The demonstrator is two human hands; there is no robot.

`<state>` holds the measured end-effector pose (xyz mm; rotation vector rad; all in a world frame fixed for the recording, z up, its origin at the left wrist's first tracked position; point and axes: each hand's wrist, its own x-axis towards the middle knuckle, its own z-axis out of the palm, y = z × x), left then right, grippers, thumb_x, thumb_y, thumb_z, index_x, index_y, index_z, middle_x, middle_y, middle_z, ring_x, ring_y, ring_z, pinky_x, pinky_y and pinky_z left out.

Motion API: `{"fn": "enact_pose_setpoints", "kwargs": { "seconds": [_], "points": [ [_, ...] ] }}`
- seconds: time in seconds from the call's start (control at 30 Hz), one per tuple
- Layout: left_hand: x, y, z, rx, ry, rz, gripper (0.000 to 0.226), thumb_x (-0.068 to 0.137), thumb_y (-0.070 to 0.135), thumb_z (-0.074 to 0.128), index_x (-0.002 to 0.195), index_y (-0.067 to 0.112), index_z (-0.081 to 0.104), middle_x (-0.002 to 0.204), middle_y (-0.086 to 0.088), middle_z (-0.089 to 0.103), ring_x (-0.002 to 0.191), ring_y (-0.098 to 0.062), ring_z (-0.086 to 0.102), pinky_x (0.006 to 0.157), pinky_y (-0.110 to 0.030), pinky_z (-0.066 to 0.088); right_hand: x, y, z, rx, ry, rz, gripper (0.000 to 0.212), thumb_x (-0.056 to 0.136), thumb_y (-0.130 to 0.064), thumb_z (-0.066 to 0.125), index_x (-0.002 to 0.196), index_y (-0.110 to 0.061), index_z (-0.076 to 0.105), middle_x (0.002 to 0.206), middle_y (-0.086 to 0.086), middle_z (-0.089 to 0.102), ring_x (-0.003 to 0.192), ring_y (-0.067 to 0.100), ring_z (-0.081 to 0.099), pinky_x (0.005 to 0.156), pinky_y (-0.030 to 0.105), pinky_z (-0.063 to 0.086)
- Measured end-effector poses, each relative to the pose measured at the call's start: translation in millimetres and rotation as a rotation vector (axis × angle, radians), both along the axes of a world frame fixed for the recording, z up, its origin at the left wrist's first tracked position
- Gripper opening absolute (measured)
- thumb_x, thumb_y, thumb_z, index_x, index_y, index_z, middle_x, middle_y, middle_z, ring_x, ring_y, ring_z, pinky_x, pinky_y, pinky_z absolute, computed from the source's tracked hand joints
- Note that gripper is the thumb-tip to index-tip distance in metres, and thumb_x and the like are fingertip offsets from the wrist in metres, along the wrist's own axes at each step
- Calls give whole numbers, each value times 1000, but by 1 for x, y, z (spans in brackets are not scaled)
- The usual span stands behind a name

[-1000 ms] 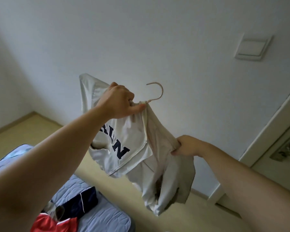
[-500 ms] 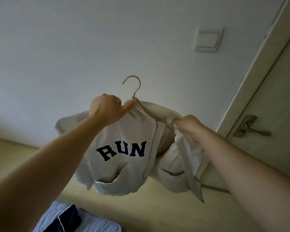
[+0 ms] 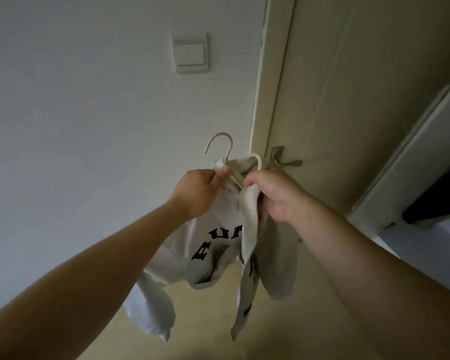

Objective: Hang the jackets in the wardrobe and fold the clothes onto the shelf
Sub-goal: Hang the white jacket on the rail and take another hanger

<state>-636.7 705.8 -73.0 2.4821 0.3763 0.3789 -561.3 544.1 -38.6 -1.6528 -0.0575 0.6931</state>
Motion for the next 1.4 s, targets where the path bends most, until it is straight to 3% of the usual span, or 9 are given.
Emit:
{"fn": "enact_pose_setpoints", "kwargs": {
  "seconds": [0.23,0.37,0.47,0.67,0.87,0.97,1.07,1.2,1.4],
  "points": [
    [72,-80,-10,-8,-44,-313,83,75,94,22,49,18,41,42,10,47,42,-5,47,48,-26,30,7,-122,-19,-159,-97,-8,35,83,12,55,112,-5,61,100,19,72,85,34,74,69,45,62],
    [105,-146,-5,32,-53,-484,89,71,97,19,51,14,43,40,8,44,40,-7,45,46,-24,28,14,-201,-23,-715,-619,-111,7,85,-15,67,90,-15,62,87,3,65,84,28,67,70,34,53],
    [132,-200,7,41,-76,-608,86,68,99,22,49,16,39,37,4,35,37,-9,36,48,-26,31,26,-258,-25,-903,-818,-252,22,80,-36,72,88,-21,59,94,2,56,83,23,60,70,35,53],
    [192,-314,22,4,-191,-782,77,64,98,38,48,24,51,36,7,35,36,-10,36,42,-18,33,57,-372,-34,-760,-702,-440,55,78,-50,74,122,-28,48,109,-12,53,97,13,57,85,35,51],
    [250,-424,24,-38,-253,-864,71,72,87,46,56,17,51,37,6,36,36,-9,37,42,-18,32,85,-474,-33,-860,-748,-382,31,88,-66,55,83,-39,40,74,-14,54,65,5,53,55,22,34],
    [275,-476,20,-37,-299,-937,71,80,84,42,56,17,46,46,9,46,42,-6,45,48,-12,35,94,-518,-34,-909,-768,-490,31,92,-62,51,79,-37,40,69,-12,54,59,6,51,52,24,33],
    [302,-519,17,75,-283,-1130,46,84,82,39,75,38,49,63,18,56,61,1,56,56,-11,37,107,-560,-38,-896,-683,-660,38,92,-59,53,84,-22,47,68,-5,57,60,15,54,53,28,38],
    [354,-565,6,282,-321,-1324,36,90,74,35,96,39,44,72,20,48,63,4,50,60,-11,34,126,-610,-45,-886,-612,-801,40,90,-52,62,73,-24,40,60,-7,48,53,10,45,49,26,32],
    [461,-601,-23,403,-416,-1224,53,100,57,16,87,21,53,76,5,55,66,-18,56,70,-37,46,166,-690,-38,-940,-516,-1085,40,88,-55,60,75,-19,52,65,-4,56,59,12,54,52,28,40]
  ]
}}
